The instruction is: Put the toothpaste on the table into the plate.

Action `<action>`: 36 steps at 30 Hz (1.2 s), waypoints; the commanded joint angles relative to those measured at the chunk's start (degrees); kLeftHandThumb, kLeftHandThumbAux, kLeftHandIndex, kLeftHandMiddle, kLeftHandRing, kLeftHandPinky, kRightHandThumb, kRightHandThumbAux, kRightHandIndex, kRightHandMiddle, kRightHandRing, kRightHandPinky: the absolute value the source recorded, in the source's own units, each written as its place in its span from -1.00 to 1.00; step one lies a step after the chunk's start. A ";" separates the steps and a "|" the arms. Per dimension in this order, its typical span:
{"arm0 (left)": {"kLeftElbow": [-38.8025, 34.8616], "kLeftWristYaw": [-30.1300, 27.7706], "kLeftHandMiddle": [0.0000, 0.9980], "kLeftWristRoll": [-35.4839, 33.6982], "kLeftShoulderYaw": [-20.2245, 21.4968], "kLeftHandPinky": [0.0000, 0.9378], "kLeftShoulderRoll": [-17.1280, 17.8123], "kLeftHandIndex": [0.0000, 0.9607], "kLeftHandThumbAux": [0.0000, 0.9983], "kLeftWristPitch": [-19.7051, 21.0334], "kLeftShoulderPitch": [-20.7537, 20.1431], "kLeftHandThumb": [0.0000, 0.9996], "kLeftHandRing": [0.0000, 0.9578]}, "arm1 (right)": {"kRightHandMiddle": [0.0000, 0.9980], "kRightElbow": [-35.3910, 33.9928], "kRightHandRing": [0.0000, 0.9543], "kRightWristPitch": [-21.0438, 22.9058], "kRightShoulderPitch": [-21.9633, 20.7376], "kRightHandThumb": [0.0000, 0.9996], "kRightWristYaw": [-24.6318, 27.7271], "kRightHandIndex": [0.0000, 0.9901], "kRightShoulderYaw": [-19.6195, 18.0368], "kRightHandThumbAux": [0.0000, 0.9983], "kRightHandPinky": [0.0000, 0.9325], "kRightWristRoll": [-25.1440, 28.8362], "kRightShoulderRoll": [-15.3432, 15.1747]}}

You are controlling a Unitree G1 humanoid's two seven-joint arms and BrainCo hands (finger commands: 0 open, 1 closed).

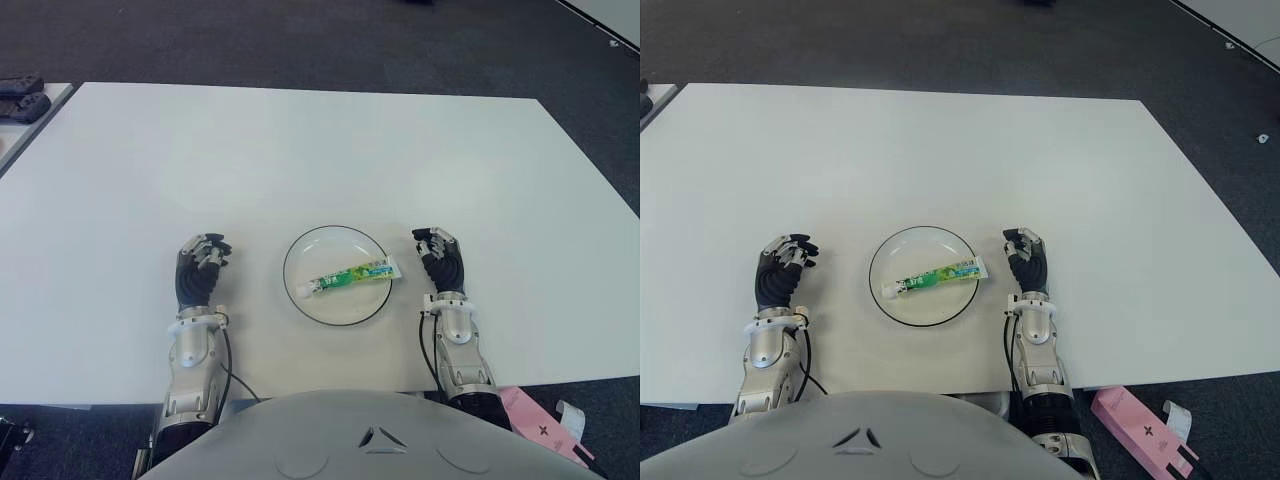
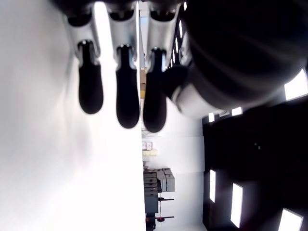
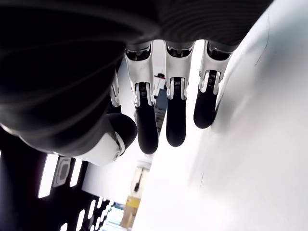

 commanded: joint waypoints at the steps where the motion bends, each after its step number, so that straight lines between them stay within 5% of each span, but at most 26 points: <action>1: 0.62 -0.38 0.04 0.56 -0.46 0.11 0.12 -0.10 0.44 -0.02 0.20 0.41 0.06 | -0.07 -0.54 -0.06 0.74 1.77 0.41 0.04 -0.14 0.34 0.46 -0.04 0.25 1.05; 36: -2.08 -3.58 0.04 0.19 -1.36 0.10 0.78 -0.10 0.44 2.58 2.18 0.41 0.07 | -0.05 -3.61 -0.03 -0.15 4.74 0.41 -3.59 -0.14 0.55 0.46 0.01 -0.21 5.73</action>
